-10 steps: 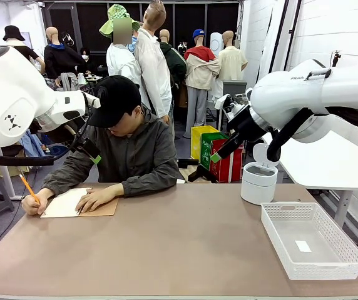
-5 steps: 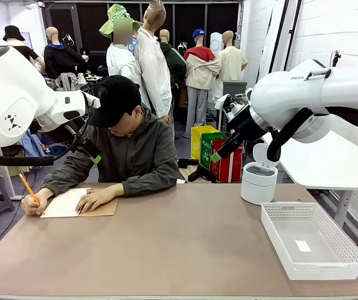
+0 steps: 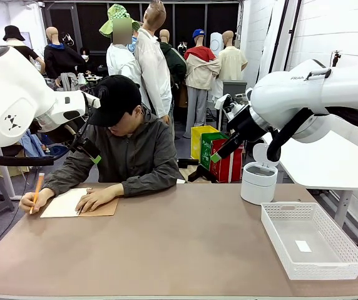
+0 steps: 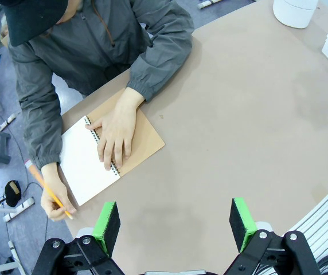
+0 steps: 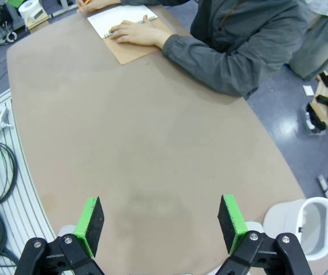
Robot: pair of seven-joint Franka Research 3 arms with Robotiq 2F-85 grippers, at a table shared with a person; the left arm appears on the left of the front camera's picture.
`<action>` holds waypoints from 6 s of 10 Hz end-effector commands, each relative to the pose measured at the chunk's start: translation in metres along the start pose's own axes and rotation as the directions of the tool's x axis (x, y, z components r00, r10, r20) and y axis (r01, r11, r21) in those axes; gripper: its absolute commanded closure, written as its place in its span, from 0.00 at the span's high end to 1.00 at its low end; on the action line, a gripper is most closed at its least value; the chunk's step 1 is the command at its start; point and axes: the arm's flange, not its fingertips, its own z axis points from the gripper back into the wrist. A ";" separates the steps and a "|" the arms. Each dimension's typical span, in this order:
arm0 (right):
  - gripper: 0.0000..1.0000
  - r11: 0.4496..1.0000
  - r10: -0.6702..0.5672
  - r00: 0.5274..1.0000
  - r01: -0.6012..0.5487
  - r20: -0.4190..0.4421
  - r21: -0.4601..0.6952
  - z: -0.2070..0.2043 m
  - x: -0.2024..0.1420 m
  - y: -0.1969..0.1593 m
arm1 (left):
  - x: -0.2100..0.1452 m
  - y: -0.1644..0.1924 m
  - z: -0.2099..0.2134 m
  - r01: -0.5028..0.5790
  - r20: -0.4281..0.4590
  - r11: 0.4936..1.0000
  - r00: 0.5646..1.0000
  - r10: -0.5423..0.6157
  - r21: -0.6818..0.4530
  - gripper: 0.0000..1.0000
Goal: Sort the paper based on its condition.
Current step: If a person hands you a paper, place it in the Organizing basket , and if it's crumpled, put it in the Trash can.
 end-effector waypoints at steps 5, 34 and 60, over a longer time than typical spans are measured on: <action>1.00 1.000 -0.004 1.000 0.004 -0.005 0.012 0.001 0.001 -0.001 | 0.001 0.001 0.001 -0.001 -0.001 1.000 1.000 0.001 0.000 1.00; 1.00 1.000 -0.004 1.000 0.004 -0.005 0.012 0.001 0.001 -0.001 | 0.001 0.001 0.001 -0.001 -0.001 1.000 1.000 0.001 0.000 1.00; 1.00 1.000 -0.004 1.000 0.004 -0.005 0.012 0.001 0.001 -0.001 | 0.001 0.001 0.001 -0.001 -0.001 1.000 1.000 0.001 0.000 1.00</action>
